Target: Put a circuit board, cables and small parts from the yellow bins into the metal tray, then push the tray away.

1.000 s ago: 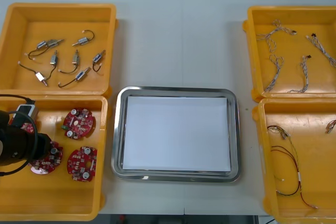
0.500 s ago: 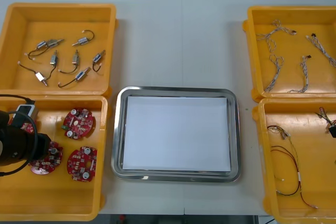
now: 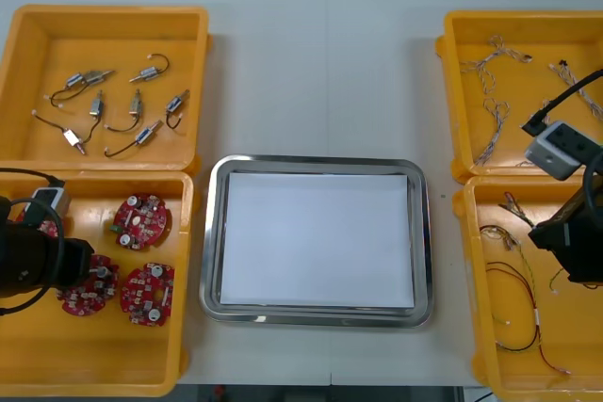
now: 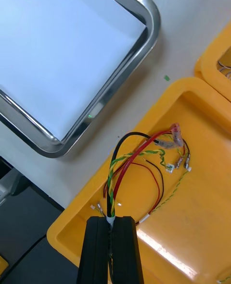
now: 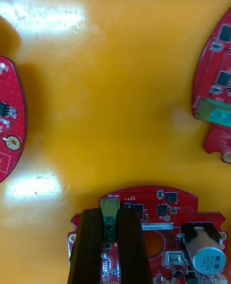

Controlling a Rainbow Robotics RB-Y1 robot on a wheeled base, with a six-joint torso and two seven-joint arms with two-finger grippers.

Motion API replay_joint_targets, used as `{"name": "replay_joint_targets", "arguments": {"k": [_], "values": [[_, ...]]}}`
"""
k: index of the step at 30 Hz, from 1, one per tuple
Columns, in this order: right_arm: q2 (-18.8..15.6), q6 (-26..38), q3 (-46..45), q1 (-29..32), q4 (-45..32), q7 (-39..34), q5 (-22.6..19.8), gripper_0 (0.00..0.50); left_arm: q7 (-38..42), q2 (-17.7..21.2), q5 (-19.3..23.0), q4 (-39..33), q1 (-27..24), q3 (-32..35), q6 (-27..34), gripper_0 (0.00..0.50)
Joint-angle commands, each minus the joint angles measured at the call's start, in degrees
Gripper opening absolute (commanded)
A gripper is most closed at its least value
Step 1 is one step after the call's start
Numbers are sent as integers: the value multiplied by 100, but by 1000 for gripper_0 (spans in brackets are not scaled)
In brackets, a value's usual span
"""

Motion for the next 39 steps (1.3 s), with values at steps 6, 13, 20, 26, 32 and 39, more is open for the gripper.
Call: {"name": "replay_joint_targets", "arguments": {"k": [6, 13, 20, 26, 32, 39], "values": [[-248, -63, 1294, -1040, -117, 130, 154, 0, -398, 541, 811, -821, 59, 1088, 944, 0], [-266, -63, 2032, -1620, -109, 86, 462, 0, -301, 594, 986, -980, -442, 1263, 1876, 0], [-345, -63, 2410, -1998, 41, 130, 541, 0, -99, 585, 1083, -1129, -1005, 1255, 2632, 0], [-398, -63, 2445, -2042, 58, 148, 506, 0, 253, 585, 1356, -1331, -1383, 1193, 2904, 0], [-450, -63, 2454, -2042, 58, 112, 506, 0, 1017, 594, 1303, -1569, -1980, 525, 3027, 0], [-503, -72, 2462, -2042, 67, 121, 541, 0, 1852, 506, 1206, -1779, -2701, -371, 3071, 0]]}}
